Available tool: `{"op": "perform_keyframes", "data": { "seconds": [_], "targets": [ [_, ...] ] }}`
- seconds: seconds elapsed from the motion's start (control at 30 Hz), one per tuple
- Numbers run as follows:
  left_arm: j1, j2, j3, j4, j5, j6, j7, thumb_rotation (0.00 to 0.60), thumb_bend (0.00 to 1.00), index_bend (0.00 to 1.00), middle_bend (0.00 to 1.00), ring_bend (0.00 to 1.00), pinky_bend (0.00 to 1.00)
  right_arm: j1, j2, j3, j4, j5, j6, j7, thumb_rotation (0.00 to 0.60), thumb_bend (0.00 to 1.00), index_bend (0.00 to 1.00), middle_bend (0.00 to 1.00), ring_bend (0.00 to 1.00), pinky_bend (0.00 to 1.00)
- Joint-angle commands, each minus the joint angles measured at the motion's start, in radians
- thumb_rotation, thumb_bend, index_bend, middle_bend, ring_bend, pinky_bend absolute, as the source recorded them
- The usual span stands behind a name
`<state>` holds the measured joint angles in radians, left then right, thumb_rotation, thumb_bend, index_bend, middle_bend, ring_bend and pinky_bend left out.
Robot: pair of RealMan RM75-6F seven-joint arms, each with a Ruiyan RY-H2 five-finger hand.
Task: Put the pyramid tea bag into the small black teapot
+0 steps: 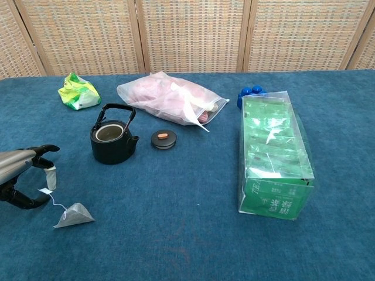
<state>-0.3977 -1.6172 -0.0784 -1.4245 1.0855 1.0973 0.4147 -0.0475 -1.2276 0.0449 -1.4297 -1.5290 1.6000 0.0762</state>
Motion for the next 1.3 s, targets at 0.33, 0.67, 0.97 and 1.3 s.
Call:
{"op": "perform_keyframes", "data": {
  "seconds": [0.33, 0.67, 0.97, 1.3],
  "targets": [
    [-0.005, 0.001, -0.002, -0.006, -0.004, -0.008, -0.014, 0.6, 0.37, 0.55, 0.02, 0.0, 0.0, -0.003, 0.001, 0.002, -0.002, 0.004, 0.001, -0.002, 0.6, 0.12, 0.11, 0.2, 0.03, 0.1],
    [-0.005, 0.002, 0.0, -0.007, -0.003, -0.005, -0.018, 0.6, 0.46, 0.57, 0.03, 0.0, 0.0, -0.004, 0.002, 0.003, -0.004, 0.004, 0.003, -0.003, 0.6, 0.12, 0.11, 0.2, 0.03, 0.1],
    [-0.005, 0.0, 0.0, -0.009, 0.0, -0.001, -0.023, 0.6, 0.54, 0.6, 0.05, 0.0, 0.0, -0.005, 0.002, 0.004, -0.002, 0.006, 0.002, -0.002, 0.6, 0.12, 0.11, 0.2, 0.03, 0.1],
    [0.004, 0.018, -0.001, -0.04, 0.034, 0.02, -0.067, 0.6, 0.59, 0.65, 0.1, 0.0, 0.0, -0.007, 0.002, 0.006, -0.003, 0.006, 0.005, -0.004, 0.6, 0.12, 0.11, 0.2, 0.03, 0.1]
  ]
}}
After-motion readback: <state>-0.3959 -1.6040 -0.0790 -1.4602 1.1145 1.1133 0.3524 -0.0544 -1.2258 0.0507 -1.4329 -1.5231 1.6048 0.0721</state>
